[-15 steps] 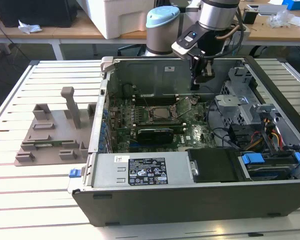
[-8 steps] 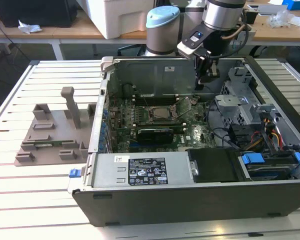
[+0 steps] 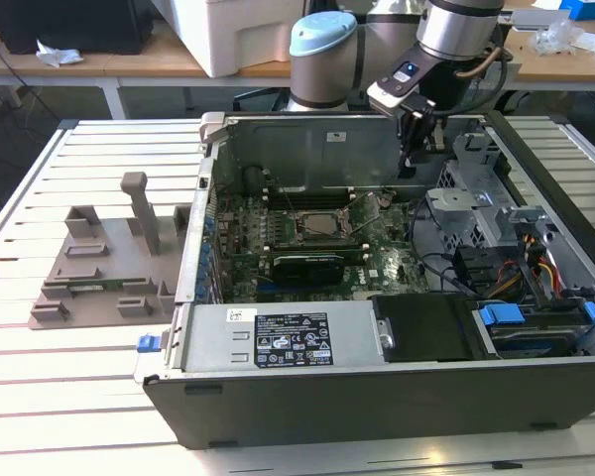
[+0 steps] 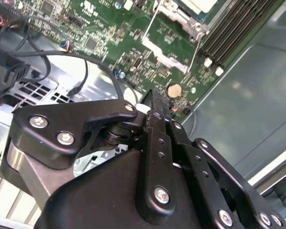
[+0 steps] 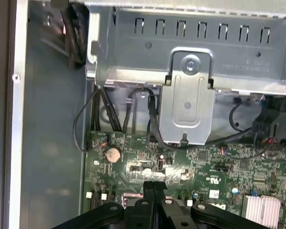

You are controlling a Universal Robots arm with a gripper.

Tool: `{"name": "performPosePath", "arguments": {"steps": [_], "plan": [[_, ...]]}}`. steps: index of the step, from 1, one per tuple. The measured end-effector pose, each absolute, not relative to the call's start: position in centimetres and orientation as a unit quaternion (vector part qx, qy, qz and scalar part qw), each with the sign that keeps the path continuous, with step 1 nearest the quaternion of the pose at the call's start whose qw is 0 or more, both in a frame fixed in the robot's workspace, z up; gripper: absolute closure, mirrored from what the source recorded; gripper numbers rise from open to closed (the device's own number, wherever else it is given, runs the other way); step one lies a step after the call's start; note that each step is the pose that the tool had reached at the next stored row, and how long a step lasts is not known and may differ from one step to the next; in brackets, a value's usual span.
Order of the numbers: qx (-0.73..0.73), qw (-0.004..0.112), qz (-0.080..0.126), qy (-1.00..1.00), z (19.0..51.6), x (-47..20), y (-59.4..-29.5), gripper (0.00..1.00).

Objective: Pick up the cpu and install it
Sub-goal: 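Close the cpu cover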

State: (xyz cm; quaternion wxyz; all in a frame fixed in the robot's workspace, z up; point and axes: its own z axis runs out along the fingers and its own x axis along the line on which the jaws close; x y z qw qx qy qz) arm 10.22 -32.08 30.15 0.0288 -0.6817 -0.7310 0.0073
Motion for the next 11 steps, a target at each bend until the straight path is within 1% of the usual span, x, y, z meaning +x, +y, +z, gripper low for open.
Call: {"name": "performPosePath", "arguments": {"steps": [11], "plan": [[-0.682,0.029,0.008,-0.731,30.1,12.7,-31.9,0.89]]}}
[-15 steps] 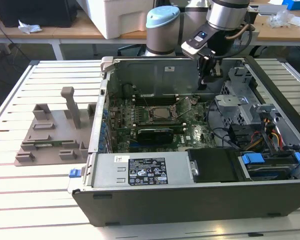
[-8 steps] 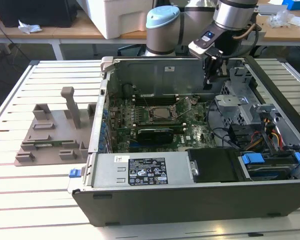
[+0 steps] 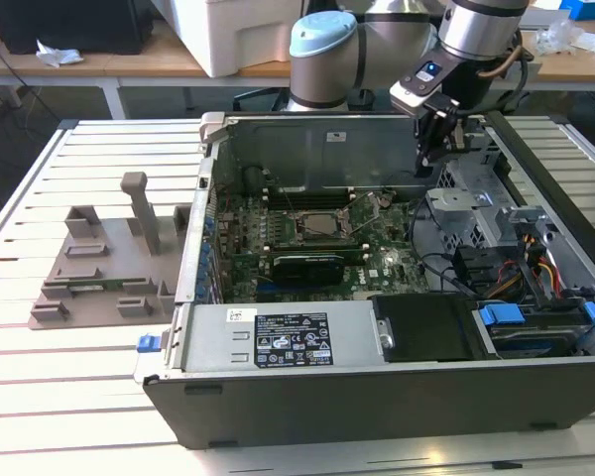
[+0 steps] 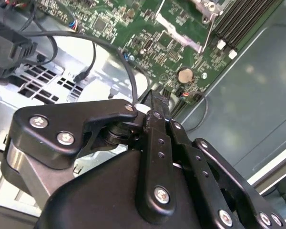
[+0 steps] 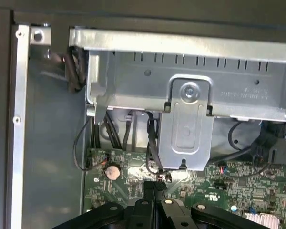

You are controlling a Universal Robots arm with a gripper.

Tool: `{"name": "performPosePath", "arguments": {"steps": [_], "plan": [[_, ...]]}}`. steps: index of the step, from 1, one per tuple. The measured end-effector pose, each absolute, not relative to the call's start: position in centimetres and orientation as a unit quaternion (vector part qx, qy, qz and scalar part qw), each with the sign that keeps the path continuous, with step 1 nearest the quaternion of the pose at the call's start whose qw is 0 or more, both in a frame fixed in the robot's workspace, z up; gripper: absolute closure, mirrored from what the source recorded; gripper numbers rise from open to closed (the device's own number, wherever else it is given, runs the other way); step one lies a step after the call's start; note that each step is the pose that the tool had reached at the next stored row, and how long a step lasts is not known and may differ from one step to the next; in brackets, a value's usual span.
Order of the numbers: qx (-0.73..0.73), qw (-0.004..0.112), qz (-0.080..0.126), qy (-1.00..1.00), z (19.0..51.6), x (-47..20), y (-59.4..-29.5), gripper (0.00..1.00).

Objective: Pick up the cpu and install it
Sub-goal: 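Close the cpu cover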

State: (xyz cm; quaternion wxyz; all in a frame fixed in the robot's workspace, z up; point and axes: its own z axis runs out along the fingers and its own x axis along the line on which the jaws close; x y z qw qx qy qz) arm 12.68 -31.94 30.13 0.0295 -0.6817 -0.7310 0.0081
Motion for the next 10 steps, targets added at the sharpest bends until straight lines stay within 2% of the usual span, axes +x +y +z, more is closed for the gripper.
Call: {"name": "performPosePath", "arguments": {"steps": [10], "plan": [[-0.682,0.031,0.009,-0.731,30.0,14.3,-31.8,0.89]]}}
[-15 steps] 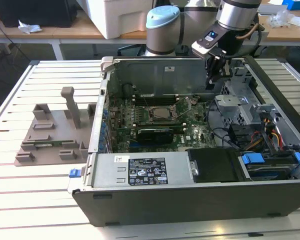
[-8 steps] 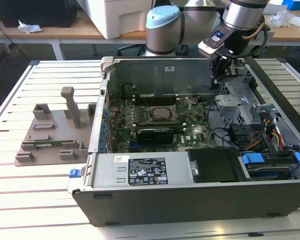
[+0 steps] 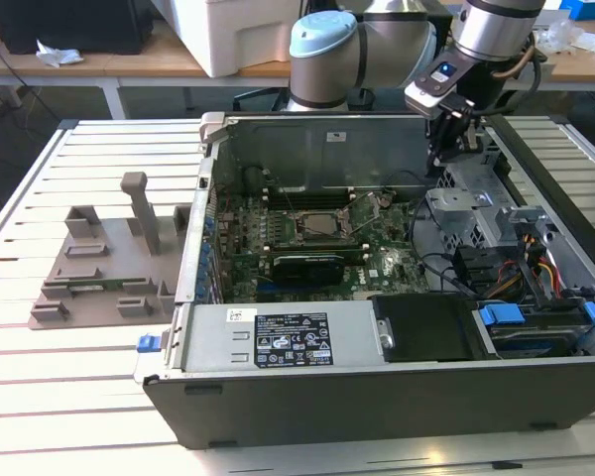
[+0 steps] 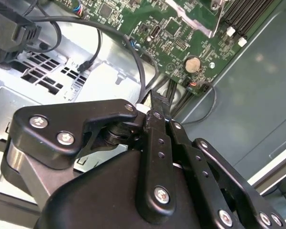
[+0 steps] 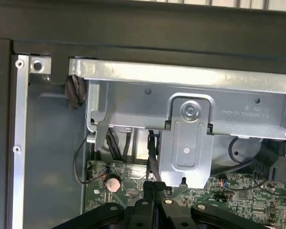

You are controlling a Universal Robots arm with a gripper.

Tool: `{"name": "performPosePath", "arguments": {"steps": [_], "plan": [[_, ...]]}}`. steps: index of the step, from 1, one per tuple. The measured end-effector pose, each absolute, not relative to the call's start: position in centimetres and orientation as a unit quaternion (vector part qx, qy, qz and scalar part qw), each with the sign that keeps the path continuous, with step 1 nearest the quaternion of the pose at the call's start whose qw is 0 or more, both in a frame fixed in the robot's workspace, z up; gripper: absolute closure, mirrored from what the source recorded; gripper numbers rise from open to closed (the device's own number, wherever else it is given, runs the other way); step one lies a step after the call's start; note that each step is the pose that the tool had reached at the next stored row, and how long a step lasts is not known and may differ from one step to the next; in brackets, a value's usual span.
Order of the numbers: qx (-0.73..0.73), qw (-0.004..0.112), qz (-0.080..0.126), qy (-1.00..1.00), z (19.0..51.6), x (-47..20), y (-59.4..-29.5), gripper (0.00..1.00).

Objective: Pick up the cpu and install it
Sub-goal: 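Close the cpu cover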

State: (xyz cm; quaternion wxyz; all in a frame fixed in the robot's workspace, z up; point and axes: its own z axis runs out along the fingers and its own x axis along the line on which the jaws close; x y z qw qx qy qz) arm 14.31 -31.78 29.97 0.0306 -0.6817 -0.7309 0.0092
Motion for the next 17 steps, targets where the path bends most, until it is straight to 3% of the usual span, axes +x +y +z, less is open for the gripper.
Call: {"name": "performPosePath", "arguments": {"steps": [17], "plan": [[-0.682,0.032,0.011,-0.731,29.4,16.2,-31.5,0.89]]}}
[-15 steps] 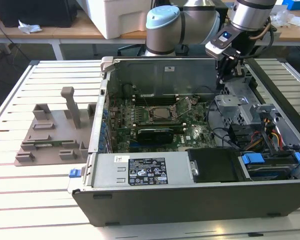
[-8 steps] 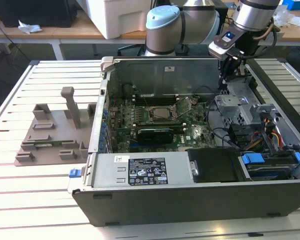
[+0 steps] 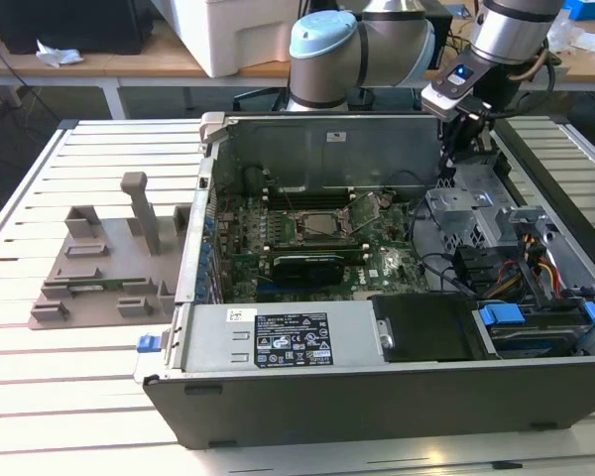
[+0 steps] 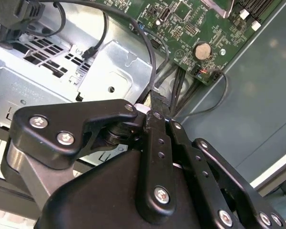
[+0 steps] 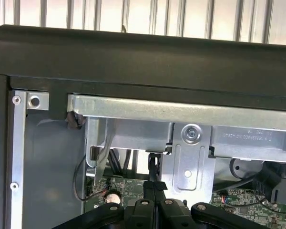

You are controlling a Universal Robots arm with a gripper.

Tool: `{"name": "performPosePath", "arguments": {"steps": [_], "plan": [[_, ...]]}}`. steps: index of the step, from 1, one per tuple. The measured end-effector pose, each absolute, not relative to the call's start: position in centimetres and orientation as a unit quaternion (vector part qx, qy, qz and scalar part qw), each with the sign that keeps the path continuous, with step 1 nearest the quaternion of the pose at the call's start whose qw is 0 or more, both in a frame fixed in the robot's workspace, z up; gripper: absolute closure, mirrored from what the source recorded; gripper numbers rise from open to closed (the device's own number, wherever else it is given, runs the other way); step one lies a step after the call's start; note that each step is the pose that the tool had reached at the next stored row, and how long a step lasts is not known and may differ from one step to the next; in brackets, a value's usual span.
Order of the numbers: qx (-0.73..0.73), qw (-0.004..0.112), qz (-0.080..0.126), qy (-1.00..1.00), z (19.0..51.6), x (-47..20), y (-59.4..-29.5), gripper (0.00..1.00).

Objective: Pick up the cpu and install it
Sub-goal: 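Close the cpu cover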

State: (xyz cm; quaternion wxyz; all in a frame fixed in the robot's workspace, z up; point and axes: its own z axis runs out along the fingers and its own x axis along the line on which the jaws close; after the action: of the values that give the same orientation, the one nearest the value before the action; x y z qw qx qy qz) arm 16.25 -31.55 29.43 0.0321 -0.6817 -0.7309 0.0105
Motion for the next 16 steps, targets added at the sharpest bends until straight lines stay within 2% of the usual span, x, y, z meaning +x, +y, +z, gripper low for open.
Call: {"name": "performPosePath", "arguments": {"steps": [8,16], "plan": [[-0.682,0.032,0.01,-0.731,28.7,12.6,-31.5,0.89],[-0.682,0.032,0.011,-0.731,26.9,12.6,-31.5,0.89]]}}
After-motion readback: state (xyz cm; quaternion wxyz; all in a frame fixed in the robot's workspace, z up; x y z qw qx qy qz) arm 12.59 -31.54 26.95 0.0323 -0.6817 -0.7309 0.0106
